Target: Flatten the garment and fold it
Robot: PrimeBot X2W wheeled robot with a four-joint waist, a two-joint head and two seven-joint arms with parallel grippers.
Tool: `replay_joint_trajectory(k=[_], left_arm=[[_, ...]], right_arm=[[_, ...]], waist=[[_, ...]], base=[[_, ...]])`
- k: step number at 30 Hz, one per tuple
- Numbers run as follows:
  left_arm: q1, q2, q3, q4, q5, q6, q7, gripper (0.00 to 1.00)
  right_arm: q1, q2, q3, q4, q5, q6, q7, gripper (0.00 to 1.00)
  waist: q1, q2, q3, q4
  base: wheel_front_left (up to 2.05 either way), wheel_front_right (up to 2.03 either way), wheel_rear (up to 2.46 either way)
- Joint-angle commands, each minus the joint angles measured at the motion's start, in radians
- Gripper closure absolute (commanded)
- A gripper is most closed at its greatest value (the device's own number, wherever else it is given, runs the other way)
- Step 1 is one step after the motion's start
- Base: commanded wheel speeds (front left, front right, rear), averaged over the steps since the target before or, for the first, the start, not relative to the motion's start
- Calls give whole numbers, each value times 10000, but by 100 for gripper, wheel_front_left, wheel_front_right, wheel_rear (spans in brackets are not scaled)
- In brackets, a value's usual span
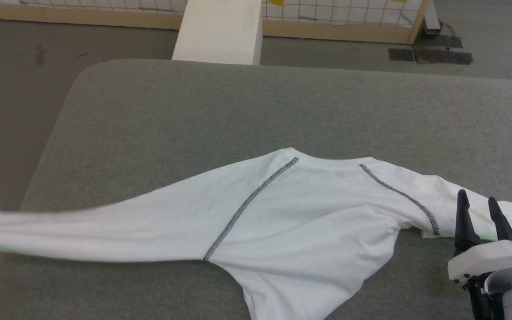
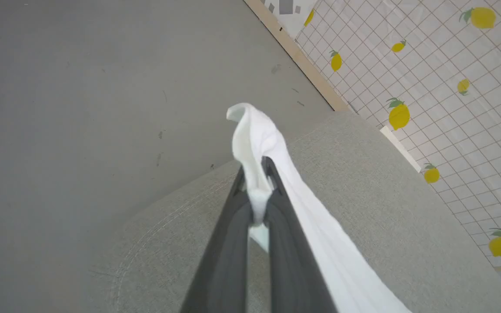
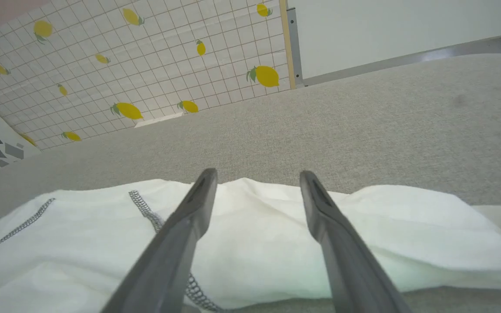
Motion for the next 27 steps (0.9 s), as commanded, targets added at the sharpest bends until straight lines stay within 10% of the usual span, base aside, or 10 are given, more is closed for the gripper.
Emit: replay_joint_trajectory(k=[1,2,3,4,11,17,27], left_arm=[[362,-238,45,-124,-210,26,88,100],[496,-410,105,-180,-375,1,130,100],[607,-537,98,-201,-494,-34,226,72],[709,-675,85,-232,-611,-73,302,0],[982,-549,-174,-692,-49,-362,-397,0],[491,71,-1675,-1763,1494,-1445,-1835,0],[-2164,-314,-5676,-642,2356,-2716,398,0]], right_arm=[[167,-7,-1,20,34,-13,31,0],[204,-7,-8,27,38,-13,38,0],[227,-7,-1,33,33,-13,51,0],[248,-7,11,39,34,-13,65,0],[223,-7,186,4,34,-13,156,0],[223,-7,104,-148,46,-13,204,0],[41,-7,235,-209,152,-13,223,0]], waist=[[0,0,-302,403],[0,0,-312,465],[0,0,-317,502],[0,0,-324,534],[0,0,-421,422],[0,0,-382,259],[0,0,192,-199]], base=[[0,0,0],[0,0,0],[0,0,0],[0,0,0],[0,0,0],[0,0,0],[0,0,0]])
